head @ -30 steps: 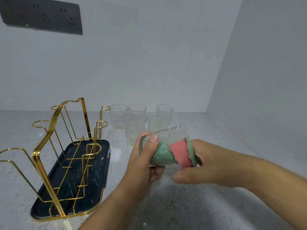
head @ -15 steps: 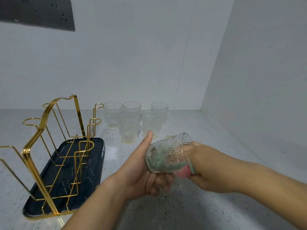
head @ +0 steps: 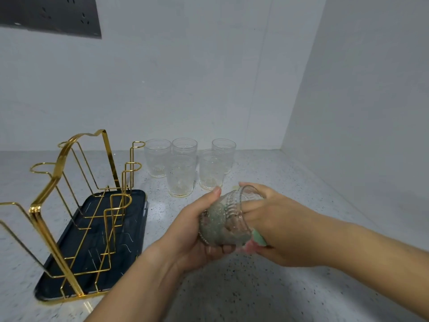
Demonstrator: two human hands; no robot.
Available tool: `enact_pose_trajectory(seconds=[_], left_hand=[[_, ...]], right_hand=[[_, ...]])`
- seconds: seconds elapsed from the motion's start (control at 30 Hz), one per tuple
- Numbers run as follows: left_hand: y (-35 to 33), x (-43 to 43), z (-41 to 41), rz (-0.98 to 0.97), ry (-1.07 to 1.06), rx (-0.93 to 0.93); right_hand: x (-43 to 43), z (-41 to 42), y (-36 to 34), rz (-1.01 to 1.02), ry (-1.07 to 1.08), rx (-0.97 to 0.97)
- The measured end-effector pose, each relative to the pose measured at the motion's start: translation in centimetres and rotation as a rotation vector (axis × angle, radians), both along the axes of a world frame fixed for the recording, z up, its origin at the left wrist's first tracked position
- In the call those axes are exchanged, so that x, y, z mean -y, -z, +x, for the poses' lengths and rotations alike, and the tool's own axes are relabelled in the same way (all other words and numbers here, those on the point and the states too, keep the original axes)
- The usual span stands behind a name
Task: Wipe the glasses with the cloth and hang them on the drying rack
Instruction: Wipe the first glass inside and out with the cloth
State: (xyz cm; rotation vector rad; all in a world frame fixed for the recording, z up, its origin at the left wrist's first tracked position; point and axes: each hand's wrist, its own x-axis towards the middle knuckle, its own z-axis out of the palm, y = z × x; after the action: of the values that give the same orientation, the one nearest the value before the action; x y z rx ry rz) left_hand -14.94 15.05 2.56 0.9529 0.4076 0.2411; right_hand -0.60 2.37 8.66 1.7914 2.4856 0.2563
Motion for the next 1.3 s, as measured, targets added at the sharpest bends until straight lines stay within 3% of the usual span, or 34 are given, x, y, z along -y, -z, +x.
enact_pose_trajectory(seconds=[0.07,0.17,0.23,0.33,0.43,0.53,0.57,0.6,0.7,0.8,0.83,0.93,1.03,1.07,1.1,1.17,1.3], left_hand=[[0.1,-0.2,0.0,-0.02,0.056,-0.028],[0.4,0.0,0.4,-0.014,0.019,0.032],[0.7,0.0,0.9,0.019,-0.1,0.066],[0.8,0.5,1.1,0.133,-0.333,0.072],[0.8,0.9,1.2,0.308,-0.522,0.134],[0.5,1.3,1.0,0.357,-0.611,0.15],[0.4,1.3,1.0,0.368,-0.627,0.155],[0.3,1.3,1.0,0.37,-0.646,0.149],[0.6,1.5,1.2,0.331,-0.668,0.139],[0.4,2.3,1.4,0.307,-0.655,0.132],[0.5,2.5,1.3,0.356,-0.657,0.129],[1.4,2.8,1.1,0.645,-0.71,0.152],[3.2,1.8,1.4,1.247,-0.801,0.239],[3.9,1.4,1.7,1.393,-0.811,0.275],[4.2,1.1,1.9,1.405,-0.778,0.3],[3.2,1.5,1.8,1.179,-0.659,0.305],[0.6,1.9,1.2,0.268,-0.41,0.233]], right_hand=[[0.0,0.7,0.0,0.002,-0.008,0.093],[0.1,0.7,0.3,-0.011,0.057,-0.038],[0.4,0.1,0.9,-0.026,0.185,-0.353],[0.8,-1.3,1.0,-0.059,0.314,-1.061],[0.9,-2.5,0.5,-0.104,0.304,-1.455],[0.8,-2.0,-0.4,-0.241,0.214,-1.867],[0.8,-1.8,-0.5,-0.235,0.229,-1.892],[0.7,-1.5,-0.3,-0.173,0.267,-1.797],[-0.1,-2.1,1.6,0.125,0.435,-1.25],[-1.2,-2.9,3.2,0.39,0.504,-1.004],[-1.6,-3.2,3.2,0.438,0.509,-1.002],[-2.4,-3.4,1.5,0.417,0.567,-1.285],[-2.6,-2.5,-1.0,0.258,0.651,-1.431],[-2.6,-2.1,-1.5,0.234,0.676,-1.436],[-2.6,-1.8,-1.8,0.238,0.682,-1.408],[-2.6,-1.4,-1.7,0.289,0.637,-1.293],[-1.9,-1.4,-0.1,0.361,0.45,-1.157]])
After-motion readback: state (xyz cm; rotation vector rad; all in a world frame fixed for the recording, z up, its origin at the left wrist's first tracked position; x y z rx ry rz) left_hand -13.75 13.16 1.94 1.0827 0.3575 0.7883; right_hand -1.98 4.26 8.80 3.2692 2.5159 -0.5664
